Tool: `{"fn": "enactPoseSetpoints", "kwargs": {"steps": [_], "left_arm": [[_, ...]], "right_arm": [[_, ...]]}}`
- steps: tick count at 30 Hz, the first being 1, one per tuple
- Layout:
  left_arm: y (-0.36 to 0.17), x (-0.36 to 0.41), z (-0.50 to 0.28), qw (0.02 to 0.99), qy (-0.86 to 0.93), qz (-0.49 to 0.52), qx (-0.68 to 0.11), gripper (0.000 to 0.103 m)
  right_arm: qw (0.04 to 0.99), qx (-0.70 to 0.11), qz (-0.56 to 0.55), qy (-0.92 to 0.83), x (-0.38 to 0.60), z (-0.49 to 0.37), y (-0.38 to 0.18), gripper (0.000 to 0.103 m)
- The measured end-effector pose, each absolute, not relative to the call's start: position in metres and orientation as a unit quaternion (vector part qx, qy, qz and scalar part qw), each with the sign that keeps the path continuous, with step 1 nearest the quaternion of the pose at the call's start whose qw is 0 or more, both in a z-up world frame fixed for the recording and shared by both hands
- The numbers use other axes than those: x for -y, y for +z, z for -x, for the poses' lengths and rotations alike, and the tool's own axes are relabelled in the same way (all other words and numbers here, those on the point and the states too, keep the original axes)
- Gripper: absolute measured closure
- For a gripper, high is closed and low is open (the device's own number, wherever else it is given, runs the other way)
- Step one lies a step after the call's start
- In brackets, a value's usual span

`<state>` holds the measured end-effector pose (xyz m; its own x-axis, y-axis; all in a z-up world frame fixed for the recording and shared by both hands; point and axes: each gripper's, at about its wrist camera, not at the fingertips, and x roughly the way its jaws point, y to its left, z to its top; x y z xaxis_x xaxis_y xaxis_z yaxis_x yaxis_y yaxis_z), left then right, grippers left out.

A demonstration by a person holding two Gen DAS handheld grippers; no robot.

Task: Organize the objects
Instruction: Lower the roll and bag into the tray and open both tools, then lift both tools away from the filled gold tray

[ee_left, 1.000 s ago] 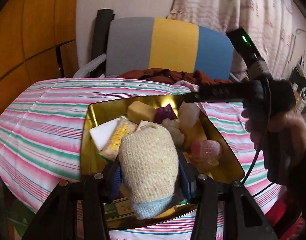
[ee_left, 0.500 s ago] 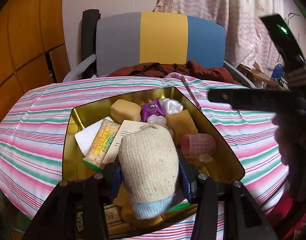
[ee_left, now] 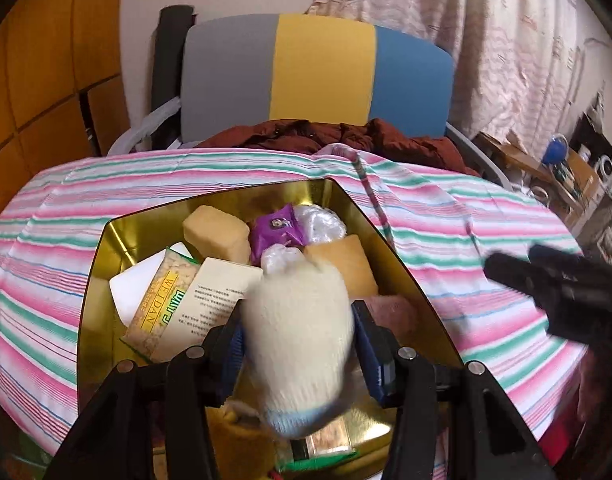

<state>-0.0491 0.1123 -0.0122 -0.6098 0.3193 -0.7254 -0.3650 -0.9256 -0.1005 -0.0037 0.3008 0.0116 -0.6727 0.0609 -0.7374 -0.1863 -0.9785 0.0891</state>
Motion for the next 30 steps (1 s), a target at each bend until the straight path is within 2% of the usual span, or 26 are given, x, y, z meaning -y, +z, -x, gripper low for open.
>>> {"fn": "enactPoseSetpoints", "kwargs": {"steps": [1, 4, 8, 10, 15, 26, 30], "left_arm": [[-0.011, -0.111, 0.051, 0.186, 0.899, 0.397, -0.026, 0.041], [-0.007, -0.103, 0.056, 0.179, 0.903, 0.391, -0.012, 0.031], [-0.003, -0.088, 0.055, 0.162, 0.908, 0.387, 0.001, 0.028], [-0.001, -0.079, 0.05, 0.149, 0.91, 0.387, 0.001, 0.024], [0.006, -0.058, 0.031, 0.096, 0.922, 0.376, -0.012, 0.023], [0.024, -0.028, -0.002, 0.003, 0.942, 0.334, -0.014, 0.023], [0.023, -0.028, -0.012, -0.034, 0.947, 0.317, -0.038, 0.023]], "right_arm": [[0.068, -0.079, 0.399, 0.911, -0.301, 0.003, 0.011, 0.014], [0.068, -0.079, 0.402, 0.91, -0.3, 0.001, 0.008, 0.014], [0.064, -0.072, 0.403, 0.91, -0.293, 0.002, 0.004, 0.013], [0.061, -0.061, 0.399, 0.913, -0.286, 0.001, 0.004, 0.009], [0.06, -0.034, 0.385, 0.92, -0.262, -0.002, 0.006, 0.0], [0.046, 0.02, 0.357, 0.933, -0.209, -0.023, 0.012, 0.0], [0.052, 0.023, 0.358, 0.932, -0.202, -0.03, 0.008, 0.0]]}}
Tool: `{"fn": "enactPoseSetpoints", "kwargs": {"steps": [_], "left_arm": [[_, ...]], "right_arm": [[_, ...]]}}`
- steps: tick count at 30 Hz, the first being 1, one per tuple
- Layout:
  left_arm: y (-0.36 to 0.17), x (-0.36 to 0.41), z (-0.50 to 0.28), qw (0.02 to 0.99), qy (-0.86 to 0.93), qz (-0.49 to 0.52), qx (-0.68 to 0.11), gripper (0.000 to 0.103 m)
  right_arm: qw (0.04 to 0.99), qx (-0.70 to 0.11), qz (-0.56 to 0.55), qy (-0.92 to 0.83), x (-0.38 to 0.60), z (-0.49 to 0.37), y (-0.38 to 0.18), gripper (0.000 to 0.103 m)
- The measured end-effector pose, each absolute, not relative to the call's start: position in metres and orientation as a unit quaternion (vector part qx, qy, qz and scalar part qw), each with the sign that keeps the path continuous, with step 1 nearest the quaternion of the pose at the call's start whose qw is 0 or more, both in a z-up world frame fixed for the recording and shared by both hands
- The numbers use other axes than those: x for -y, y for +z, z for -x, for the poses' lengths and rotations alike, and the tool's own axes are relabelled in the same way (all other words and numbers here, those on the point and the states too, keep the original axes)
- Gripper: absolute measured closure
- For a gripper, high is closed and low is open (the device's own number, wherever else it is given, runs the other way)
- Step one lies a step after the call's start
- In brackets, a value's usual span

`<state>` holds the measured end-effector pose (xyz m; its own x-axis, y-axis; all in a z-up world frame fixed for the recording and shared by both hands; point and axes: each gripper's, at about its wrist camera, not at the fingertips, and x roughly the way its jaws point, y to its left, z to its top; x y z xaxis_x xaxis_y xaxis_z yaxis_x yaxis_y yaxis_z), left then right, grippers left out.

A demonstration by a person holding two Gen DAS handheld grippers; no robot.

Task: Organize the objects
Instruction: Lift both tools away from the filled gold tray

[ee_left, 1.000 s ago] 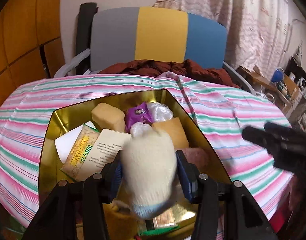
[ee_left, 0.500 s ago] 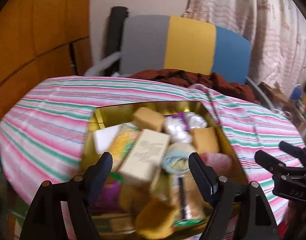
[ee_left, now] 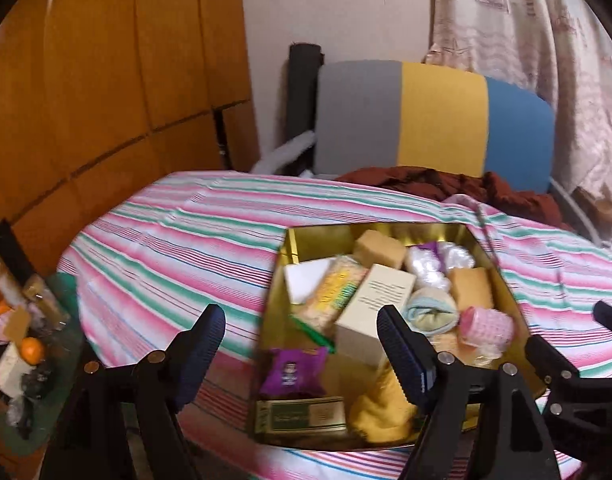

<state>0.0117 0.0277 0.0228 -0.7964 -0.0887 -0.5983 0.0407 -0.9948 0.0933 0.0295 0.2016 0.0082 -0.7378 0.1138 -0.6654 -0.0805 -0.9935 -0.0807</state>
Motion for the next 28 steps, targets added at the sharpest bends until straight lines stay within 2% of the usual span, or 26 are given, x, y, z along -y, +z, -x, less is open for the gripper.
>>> {"fn": "enactPoseSetpoints", "kwargs": {"steps": [5, 11, 16, 22, 28], "left_arm": [[0.025, -0.03, -0.024, 0.032, -0.952, -0.299, 0.046, 0.023], [0.024, -0.016, -0.024, 0.004, -0.947, -0.32, -0.013, 0.023], [0.02, -0.01, -0.022, -0.004, -0.943, -0.33, -0.043, 0.03], [0.016, -0.008, -0.023, -0.002, -0.945, -0.327, -0.033, 0.041], [0.012, -0.008, -0.019, -0.011, -0.939, -0.341, -0.035, 0.041]], "right_arm": [[0.057, 0.024, 0.355, 0.933, -0.198, -0.036, 0.008, 0.0], [0.055, 0.024, 0.352, 0.934, -0.195, -0.041, 0.009, 0.0], [0.052, 0.028, 0.354, 0.933, -0.191, -0.042, 0.007, 0.0], [0.054, 0.032, 0.364, 0.929, -0.189, -0.04, 0.0, 0.0], [0.06, 0.033, 0.36, 0.93, -0.19, -0.039, 0.0, 0.0]]}}
